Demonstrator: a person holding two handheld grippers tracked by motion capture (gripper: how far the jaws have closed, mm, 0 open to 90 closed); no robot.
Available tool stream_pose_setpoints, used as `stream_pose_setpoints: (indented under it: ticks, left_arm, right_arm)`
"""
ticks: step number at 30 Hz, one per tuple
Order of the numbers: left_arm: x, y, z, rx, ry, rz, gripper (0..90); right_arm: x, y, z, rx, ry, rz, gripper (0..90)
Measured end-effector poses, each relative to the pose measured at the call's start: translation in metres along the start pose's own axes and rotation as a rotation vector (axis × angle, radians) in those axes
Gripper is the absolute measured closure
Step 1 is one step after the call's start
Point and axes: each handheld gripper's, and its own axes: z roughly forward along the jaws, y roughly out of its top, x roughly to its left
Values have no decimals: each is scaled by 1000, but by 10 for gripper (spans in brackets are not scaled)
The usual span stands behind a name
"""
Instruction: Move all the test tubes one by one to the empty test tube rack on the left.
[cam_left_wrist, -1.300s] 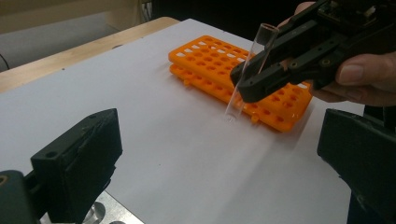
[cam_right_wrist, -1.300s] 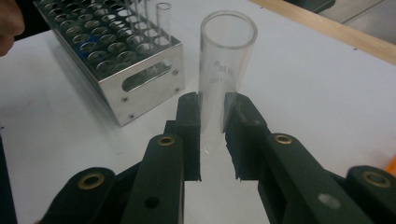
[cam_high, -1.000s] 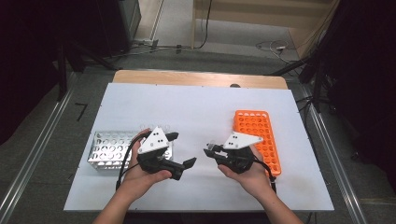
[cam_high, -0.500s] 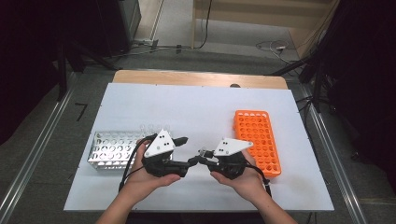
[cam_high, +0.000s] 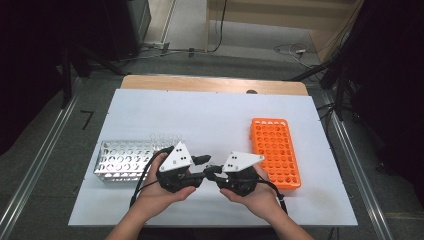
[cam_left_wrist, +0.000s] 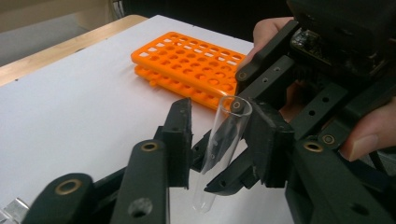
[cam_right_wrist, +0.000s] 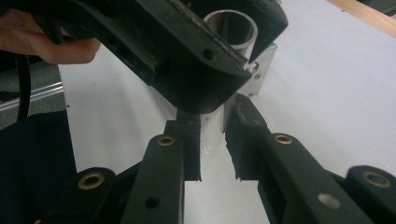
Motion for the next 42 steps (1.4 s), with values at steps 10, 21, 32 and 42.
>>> stream_pose_setpoints:
  ticks: [10, 21, 32, 42]
  left_arm:
    - [-3, -1, 2, 4, 1, 27, 718]
    - [-3, 0, 0, -1, 8, 44, 750]
    - [-2, 2, -2, 1, 19, 44, 753]
    - [3, 3, -8, -19, 38, 22, 754]
  right_arm:
    - [1, 1, -1, 2, 14, 13, 737]
    - [2, 2, -2, -3, 16, 18, 737]
    - [1, 2, -3, -11, 22, 22, 683]
    - [0, 3, -5, -28, 28, 28, 544]
